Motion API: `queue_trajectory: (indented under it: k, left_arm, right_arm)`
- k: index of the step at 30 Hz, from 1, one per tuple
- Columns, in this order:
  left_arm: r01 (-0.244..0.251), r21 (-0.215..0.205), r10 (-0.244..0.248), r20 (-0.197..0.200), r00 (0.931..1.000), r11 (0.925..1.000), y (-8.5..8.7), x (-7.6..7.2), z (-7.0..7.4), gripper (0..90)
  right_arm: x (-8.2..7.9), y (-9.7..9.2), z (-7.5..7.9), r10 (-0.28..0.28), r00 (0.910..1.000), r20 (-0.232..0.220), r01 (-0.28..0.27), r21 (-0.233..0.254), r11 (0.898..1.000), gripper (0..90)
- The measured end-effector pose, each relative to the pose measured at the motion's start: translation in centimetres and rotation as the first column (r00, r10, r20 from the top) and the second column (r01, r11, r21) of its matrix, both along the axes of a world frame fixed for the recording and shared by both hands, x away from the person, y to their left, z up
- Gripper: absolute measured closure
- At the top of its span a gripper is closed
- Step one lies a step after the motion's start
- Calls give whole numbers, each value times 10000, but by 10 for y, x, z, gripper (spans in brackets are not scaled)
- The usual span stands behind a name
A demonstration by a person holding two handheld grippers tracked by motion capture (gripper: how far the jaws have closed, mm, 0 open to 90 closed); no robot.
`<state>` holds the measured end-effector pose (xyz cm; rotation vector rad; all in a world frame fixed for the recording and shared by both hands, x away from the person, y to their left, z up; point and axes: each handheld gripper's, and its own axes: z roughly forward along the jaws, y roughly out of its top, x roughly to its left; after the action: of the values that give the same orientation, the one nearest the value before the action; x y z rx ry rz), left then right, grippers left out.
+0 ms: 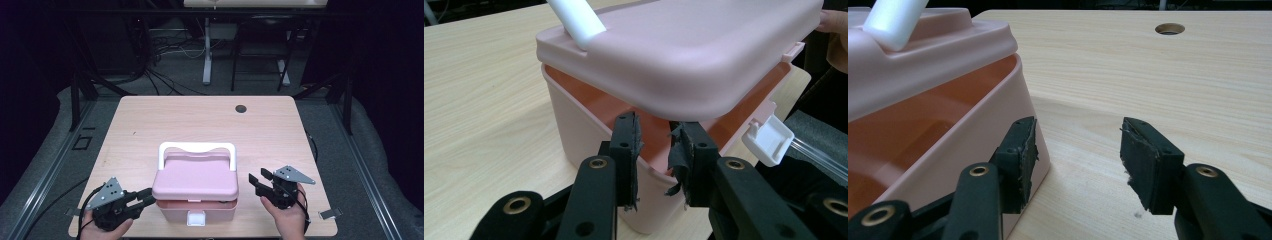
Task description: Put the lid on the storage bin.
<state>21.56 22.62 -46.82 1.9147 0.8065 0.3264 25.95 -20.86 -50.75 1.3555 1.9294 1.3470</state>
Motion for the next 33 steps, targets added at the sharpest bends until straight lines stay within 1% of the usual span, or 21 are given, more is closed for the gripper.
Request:
queue_trajectory:
  k: [6,10,12,18,20,25,27,33]
  left_arm:
    - [-46,104,47,-63,10000,9999,1,-1,-3,727]
    - [-93,63,94,-113,9999,9999,2,-2,-5,727]
    - [-54,181,56,-138,9999,9998,2,-3,-5,728]
    - [-83,131,86,-217,9997,9999,3,-3,-8,728]
    - [-77,148,80,-189,9998,9999,4,-3,-8,728]
    - [-111,150,116,-305,9995,9998,5,-5,-11,728]
    - [-73,232,81,-354,9993,9997,6,-4,-12,728]
    - [-81,185,89,-459,9989,9998,7,-5,-15,728]
  right_arm:
    - [0,-2,0,-66,10000,18,66,87,9999,481]
    - [0,-4,0,-71,10000,-14,71,113,9999,479]
    - [0,-3,0,-59,10000,-52,59,126,9999,480]
    - [0,-3,-1,-41,10000,-28,41,144,9999,479]
    - [0,-3,-1,-46,10000,-35,47,144,9999,479]
    - [-1,-3,-1,-46,10000,-34,47,150,9999,479]
    - [-1,-3,-1,-44,10000,-42,45,154,9999,478]
    - [-1,-4,-1,-90,10000,-27,90,189,9998,477]
